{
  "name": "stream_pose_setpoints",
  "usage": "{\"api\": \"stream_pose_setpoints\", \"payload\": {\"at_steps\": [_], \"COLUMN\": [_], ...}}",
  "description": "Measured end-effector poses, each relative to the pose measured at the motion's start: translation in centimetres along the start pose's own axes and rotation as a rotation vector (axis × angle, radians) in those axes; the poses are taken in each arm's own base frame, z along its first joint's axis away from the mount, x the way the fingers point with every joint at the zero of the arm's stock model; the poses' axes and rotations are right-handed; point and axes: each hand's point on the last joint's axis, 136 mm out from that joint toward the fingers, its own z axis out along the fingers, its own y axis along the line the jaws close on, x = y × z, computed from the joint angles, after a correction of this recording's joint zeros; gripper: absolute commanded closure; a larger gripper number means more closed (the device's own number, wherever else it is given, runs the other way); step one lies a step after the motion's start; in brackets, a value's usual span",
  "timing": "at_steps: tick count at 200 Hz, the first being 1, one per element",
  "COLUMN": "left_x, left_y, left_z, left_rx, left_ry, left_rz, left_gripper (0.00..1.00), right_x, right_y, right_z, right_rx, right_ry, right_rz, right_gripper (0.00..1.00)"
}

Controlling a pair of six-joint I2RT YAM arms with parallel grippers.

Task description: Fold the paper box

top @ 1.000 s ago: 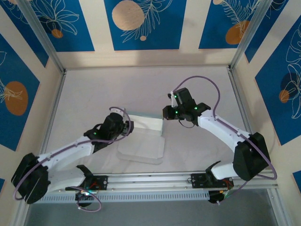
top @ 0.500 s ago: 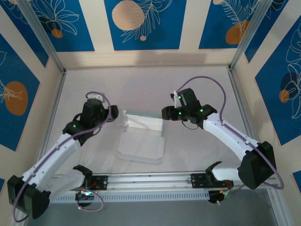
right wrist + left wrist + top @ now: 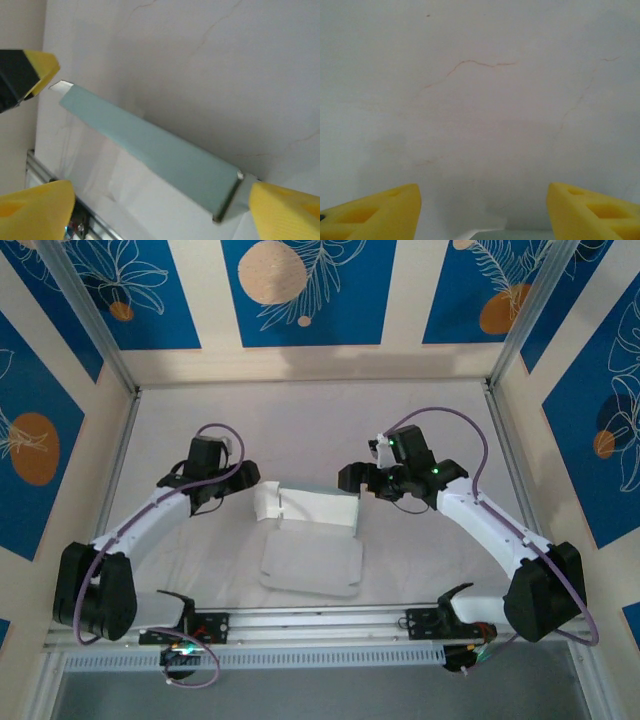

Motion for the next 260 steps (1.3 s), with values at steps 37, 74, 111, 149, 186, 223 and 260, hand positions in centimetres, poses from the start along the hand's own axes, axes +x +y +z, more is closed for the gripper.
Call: {"api": "stream_pose_setpoints", "payload": {"at_steps": [37, 74, 111, 149, 186, 223, 260], "left_x": [-0.4, -1.5, -2.2, -1.8, -2.0, -2.0, -1.9], "left_y": [-0.6, -1.3, -1.3, -1.0, -0.7, -0.5, -0.5], "left_z": [-0.4, -2.3, -3.4, -3.3, -3.3, -3.3, -3.1], "left_rx": [0.027, 0.049, 0.038, 0.027, 0.022, 0.023, 0.029], "left_ry": [-0.016, -0.079, -0.122, -0.106, -0.107, -0.104, -0.094], "left_rz": [0.004, 0.015, 0.024, 0.022, 0.017, 0.022, 0.018], "left_gripper": [0.35, 0.35, 0.34, 0.34, 0.34, 0.34, 0.36], "right_x": [0.0, 0.9, 2.3, 2.0, 2.0, 0.6, 0.0], "right_y": [0.4, 4.6, 5.2, 2.6, -0.3, -0.8, 1.1], "right_z": [-0.3, 0.1, 1.9, 4.9, 8.2, 9.7, 9.9], "right_rx": [0.043, 0.177, 0.291, 0.423, 0.497, 0.519, 0.492], "right_ry": [0.01, -0.023, 0.009, 0.104, 0.238, 0.298, 0.285], "right_rz": [-0.065, -0.587, -1.062, -1.363, -1.534, -1.612, -1.686], "right_gripper": [0.1, 0.12, 0.08, 0.04, 0.02, 0.03, 0.12]}}
